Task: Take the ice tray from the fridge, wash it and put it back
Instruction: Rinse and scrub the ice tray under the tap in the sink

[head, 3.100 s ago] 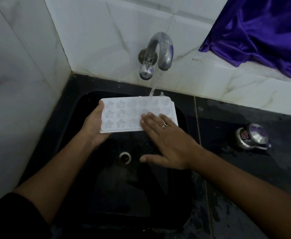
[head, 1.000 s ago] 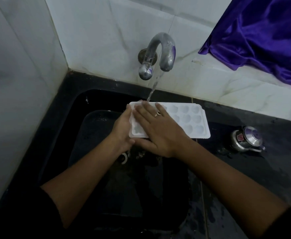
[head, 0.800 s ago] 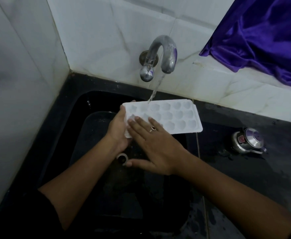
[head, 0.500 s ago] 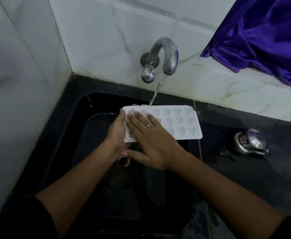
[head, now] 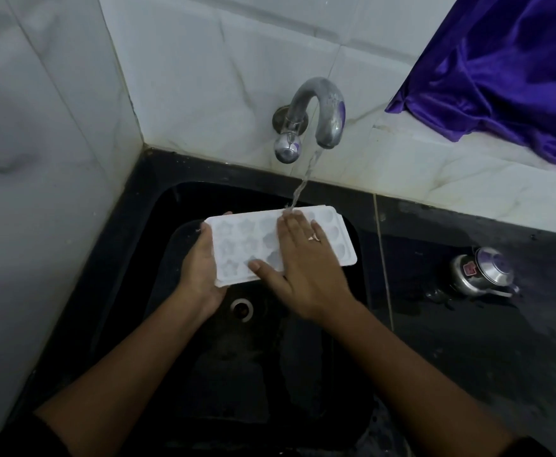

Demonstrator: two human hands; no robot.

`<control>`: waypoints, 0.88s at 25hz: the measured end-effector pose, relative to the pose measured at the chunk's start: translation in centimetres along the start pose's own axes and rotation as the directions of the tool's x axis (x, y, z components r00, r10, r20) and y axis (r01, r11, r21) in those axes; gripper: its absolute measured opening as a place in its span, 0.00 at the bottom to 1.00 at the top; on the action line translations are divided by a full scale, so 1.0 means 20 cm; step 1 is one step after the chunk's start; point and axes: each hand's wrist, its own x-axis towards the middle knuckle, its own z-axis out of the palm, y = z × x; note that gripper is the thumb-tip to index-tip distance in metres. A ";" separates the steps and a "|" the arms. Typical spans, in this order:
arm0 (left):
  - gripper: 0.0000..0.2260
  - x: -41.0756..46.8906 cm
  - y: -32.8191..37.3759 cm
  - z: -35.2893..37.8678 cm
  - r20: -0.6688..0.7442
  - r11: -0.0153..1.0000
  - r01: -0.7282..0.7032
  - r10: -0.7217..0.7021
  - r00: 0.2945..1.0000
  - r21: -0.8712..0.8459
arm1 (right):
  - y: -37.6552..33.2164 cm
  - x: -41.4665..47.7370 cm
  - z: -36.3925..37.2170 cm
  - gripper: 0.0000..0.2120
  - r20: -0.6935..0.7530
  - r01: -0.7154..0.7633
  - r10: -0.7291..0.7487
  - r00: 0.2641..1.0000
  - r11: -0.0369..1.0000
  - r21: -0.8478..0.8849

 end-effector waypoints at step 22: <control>0.20 -0.08 0.07 -0.03 -0.054 0.998 -0.061 0.062 0.997 0.018 | 0.12 0.02 0.00 0.47 -0.042 0.015 -0.017 0.999 0.999 -0.047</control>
